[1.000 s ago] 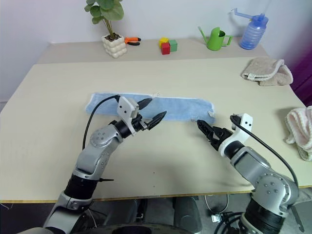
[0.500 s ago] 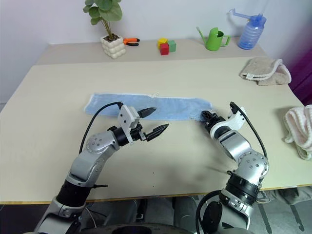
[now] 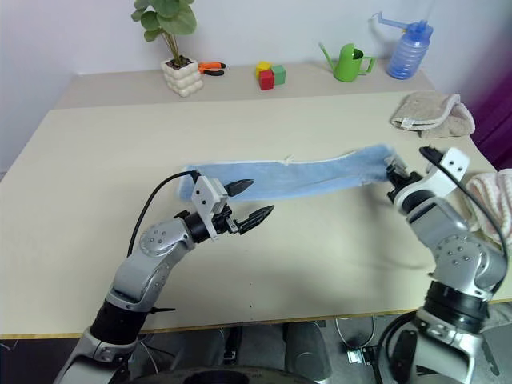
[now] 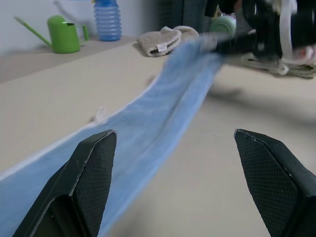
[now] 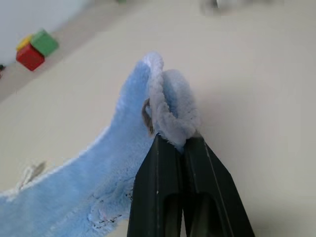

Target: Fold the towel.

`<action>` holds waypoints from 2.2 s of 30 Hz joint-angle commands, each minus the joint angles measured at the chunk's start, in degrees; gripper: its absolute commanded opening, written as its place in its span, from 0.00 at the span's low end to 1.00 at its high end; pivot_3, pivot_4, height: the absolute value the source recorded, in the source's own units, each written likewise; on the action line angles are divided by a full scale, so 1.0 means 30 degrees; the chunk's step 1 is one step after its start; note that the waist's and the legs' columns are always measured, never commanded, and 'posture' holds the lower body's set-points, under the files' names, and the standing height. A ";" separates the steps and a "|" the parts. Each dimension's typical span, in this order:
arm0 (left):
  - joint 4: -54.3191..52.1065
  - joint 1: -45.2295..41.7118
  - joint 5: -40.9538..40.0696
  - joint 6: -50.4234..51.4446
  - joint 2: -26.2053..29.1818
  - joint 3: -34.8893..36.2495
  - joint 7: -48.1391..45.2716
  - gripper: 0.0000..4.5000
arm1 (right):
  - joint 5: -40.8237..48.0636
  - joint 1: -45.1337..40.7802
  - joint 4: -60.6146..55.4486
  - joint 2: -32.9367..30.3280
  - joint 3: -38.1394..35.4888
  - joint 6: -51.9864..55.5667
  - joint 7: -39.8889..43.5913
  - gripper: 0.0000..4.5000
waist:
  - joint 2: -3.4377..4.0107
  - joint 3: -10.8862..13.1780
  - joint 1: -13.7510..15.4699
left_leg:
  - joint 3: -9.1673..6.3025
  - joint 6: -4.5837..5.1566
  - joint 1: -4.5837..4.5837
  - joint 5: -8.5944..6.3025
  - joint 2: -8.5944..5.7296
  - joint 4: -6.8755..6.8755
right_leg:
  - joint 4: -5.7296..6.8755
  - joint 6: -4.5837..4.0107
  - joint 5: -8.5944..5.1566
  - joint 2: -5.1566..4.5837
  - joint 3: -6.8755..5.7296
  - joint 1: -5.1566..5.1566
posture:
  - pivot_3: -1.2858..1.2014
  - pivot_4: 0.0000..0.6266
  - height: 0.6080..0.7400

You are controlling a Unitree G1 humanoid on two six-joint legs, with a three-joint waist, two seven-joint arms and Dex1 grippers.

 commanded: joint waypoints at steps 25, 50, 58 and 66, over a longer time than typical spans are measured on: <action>-0.0609 0.0208 0.0235 -0.0206 0.0000 -0.0094 0.0335 0.87 | -1.1274 -0.1126 -0.2812 -0.1810 1.3576 -0.4661 1.1688 0.40 | -0.0020 0.0013 0.0208 | -0.0030 -0.0007 -0.0043 -0.0001 -0.0003 -0.0005 | -0.0128 0.0008 0.0004 -0.0016 -0.0013 0.0004 | 0.52 0.24 0.93; -0.2903 0.2625 -0.0570 0.5363 -0.1214 0.2973 0.5654 0.87 | -1.3862 -0.1181 0.4179 0.1246 1.2392 -0.8736 1.1896 0.01 | -0.0016 0.0009 0.0503 | -0.0026 -0.0007 -0.0041 -0.0002 -0.0004 -0.0024 | -0.0154 0.0008 0.0009 -0.0013 -0.0016 0.0007 | 0.52 0.24 0.93; -0.5339 0.4233 -0.3011 0.8320 -0.2189 0.5378 0.7137 0.99 | -1.3380 -0.1429 0.2628 0.1394 1.0648 -1.0242 1.2305 0.18 | -0.0021 0.0002 0.0487 | -0.0029 -0.0011 -0.0029 -0.0002 -0.0003 -0.0017 | -0.0160 0.0007 0.0009 -0.0013 -0.0015 0.0021 | 0.52 0.24 0.93; -0.6117 0.3295 -0.7946 1.3199 -0.5677 0.9762 1.1372 1.00 | -1.3923 -0.1405 0.0452 0.0428 1.0598 -1.1492 1.3305 0.83 | -0.0039 0.0011 0.0538 | -0.0031 -0.0011 -0.0032 -0.0002 -0.0004 -0.0012 | -0.0166 0.0009 0.0008 -0.0014 -0.0018 0.0028 | 0.52 0.24 0.93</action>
